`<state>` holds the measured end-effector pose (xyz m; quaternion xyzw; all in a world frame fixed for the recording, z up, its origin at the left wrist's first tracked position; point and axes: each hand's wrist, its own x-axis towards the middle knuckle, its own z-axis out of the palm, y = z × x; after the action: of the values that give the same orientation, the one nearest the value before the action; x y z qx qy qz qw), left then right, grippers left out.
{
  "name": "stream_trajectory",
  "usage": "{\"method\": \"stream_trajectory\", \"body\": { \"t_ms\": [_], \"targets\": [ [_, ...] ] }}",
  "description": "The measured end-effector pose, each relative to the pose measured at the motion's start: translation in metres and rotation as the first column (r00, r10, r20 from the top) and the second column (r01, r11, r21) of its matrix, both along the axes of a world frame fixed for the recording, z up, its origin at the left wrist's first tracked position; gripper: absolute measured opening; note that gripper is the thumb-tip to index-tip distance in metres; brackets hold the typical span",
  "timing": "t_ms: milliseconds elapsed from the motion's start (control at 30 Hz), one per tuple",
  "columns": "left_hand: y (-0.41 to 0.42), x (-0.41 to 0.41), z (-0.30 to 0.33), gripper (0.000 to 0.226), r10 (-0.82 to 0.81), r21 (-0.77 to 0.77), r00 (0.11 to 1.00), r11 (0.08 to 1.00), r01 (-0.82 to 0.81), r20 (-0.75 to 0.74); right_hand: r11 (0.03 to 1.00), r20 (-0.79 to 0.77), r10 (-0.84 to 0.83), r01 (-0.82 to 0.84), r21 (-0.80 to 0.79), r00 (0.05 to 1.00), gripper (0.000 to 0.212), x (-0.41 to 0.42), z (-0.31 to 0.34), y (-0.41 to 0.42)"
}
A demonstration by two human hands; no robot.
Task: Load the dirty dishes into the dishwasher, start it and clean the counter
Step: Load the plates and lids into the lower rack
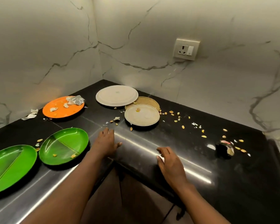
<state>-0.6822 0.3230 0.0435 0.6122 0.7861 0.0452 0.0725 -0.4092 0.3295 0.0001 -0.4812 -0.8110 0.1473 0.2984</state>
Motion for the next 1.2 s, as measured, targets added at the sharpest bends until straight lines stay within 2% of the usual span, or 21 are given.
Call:
{"method": "stream_trajectory", "body": {
  "t_ms": [167,267,400,467,600,733,867,967,1033,1133,1200],
  "targets": [
    [0.052,-0.010,-0.009,0.109,0.060,-0.175,0.997,0.983,-0.051,0.043,0.999,0.047,0.042,-0.042,-0.019,0.998,0.030,-0.019,-0.005,0.079],
    [0.065,-0.017,-0.018,0.119,0.091,-0.306,0.991,0.950,-0.057,0.096,0.998,0.084,0.058,-0.059,0.000,0.995,0.035,-0.030,-0.005,0.119],
    [0.078,-0.024,-0.027,0.120,0.138,-0.426,0.971,0.904,-0.042,0.197,0.982,0.298,0.086,-0.131,0.135,0.951,0.057,-0.049,-0.007,0.160],
    [0.084,-0.023,-0.027,0.121,0.161,-0.463,0.963,0.885,-0.044,0.217,0.973,0.399,0.109,-0.179,0.143,0.911,0.064,-0.062,-0.012,0.176],
    [0.092,-0.022,-0.025,0.120,0.191,-0.508,0.957,0.860,-0.055,0.220,0.974,0.519,0.127,-0.206,0.098,0.846,0.047,-0.084,-0.018,0.193],
    [0.090,-0.024,-0.027,0.119,0.184,-0.499,0.958,0.865,-0.052,0.220,0.916,0.552,0.138,-0.318,0.245,0.822,0.035,-0.092,-0.010,0.198],
    [0.088,-0.024,-0.027,0.117,0.180,-0.490,0.959,0.870,-0.051,0.220,0.874,0.442,0.096,-0.288,0.391,0.892,0.027,-0.096,0.006,0.202],
    [0.087,-0.024,-0.025,0.117,0.184,-0.488,0.959,0.871,-0.058,0.215,0.868,0.350,0.114,-0.265,0.421,0.930,0.028,-0.092,0.020,0.201],
    [0.087,-0.023,-0.022,0.116,0.182,-0.484,0.962,0.873,-0.062,0.205,0.891,0.212,0.113,-0.194,0.411,0.971,0.026,-0.084,0.032,0.195],
    [0.087,-0.023,-0.019,0.115,0.169,-0.495,0.974,0.866,-0.074,0.150,0.974,-0.164,0.018,0.019,0.225,0.986,0.015,-0.074,0.060,0.177],
    [0.087,-0.020,-0.016,0.113,0.148,-0.499,0.985,0.862,-0.084,0.091,0.990,-0.299,-0.087,0.116,0.079,0.950,0.015,-0.065,0.078,0.170]
  ]
}}
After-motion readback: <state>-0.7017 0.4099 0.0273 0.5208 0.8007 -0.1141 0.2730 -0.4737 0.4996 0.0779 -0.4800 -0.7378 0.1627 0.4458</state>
